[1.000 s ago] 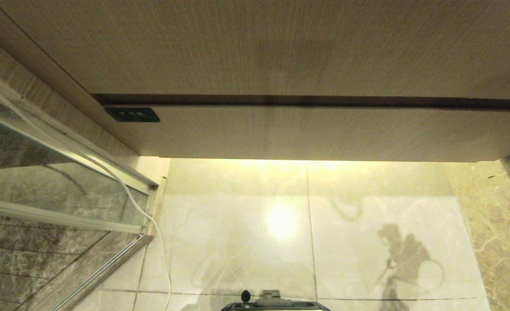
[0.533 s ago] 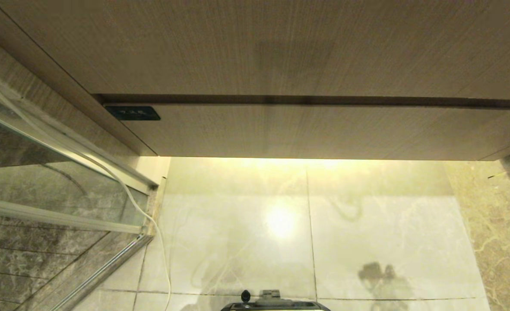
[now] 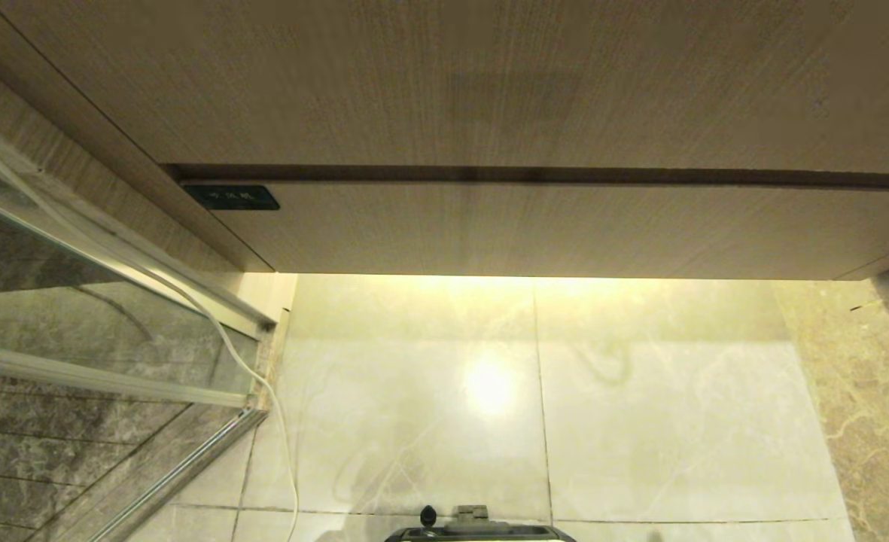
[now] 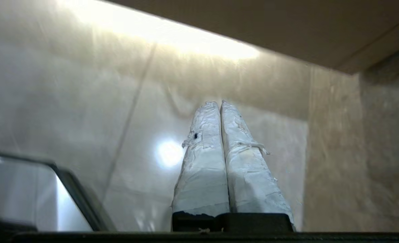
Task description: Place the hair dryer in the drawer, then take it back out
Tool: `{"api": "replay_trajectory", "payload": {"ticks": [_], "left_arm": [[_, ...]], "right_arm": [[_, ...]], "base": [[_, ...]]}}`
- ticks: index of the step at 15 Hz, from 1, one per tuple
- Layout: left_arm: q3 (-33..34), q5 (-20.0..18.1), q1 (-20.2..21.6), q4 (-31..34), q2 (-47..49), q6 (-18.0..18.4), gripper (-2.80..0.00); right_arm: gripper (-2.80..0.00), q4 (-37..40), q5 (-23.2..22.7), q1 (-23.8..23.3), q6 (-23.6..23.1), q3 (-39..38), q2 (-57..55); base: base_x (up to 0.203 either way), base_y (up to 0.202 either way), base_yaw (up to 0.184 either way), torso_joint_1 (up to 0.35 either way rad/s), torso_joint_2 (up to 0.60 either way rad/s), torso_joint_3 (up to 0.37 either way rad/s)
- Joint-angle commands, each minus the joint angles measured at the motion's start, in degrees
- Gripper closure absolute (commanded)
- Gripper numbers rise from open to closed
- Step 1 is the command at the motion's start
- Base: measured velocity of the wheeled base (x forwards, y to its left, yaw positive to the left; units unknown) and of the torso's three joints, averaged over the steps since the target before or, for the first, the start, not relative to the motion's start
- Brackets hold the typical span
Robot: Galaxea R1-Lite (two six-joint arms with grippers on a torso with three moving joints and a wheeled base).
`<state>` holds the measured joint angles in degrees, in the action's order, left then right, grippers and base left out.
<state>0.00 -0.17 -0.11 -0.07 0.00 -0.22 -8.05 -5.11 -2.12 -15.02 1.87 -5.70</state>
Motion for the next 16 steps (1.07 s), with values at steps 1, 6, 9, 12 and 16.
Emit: {"api": "replay_trajectory", "payload": {"ticks": [1,6,9,12,16], "left_arm": [[0.0,0.0,0.02,-0.01,0.0,-0.04,0.0],[0.0,0.0,0.02,-0.01,0.0,-0.04,0.0],[0.03,0.0,-0.06,-0.01,0.0,-0.04,0.0],[0.0,0.0,-0.05,-0.01,0.0,-0.04,0.0],[0.0,0.0,-0.01,-0.01,0.0,-0.04,0.0]], "right_arm": [[0.0,-2.3,4.58,5.63,0.73,-4.06,5.96],[0.0,-1.01,3.33,10.55,2.14,-4.13,7.88],[0.0,-1.35,3.21,10.55,4.06,-4.16,7.99],[0.0,-0.75,3.06,10.55,7.0,-4.16,7.99],[0.0,1.64,3.81,10.47,11.7,-4.16,7.99]], "base": [[0.0,0.0,0.0,0.0,0.0,0.0],[0.0,0.0,0.0,0.0,0.0,0.0],[0.0,0.0,0.0,0.0,0.0,0.0],[0.0,0.0,0.0,0.0,0.0,0.0],[0.0,0.0,0.0,0.0,0.0,0.0]]}}
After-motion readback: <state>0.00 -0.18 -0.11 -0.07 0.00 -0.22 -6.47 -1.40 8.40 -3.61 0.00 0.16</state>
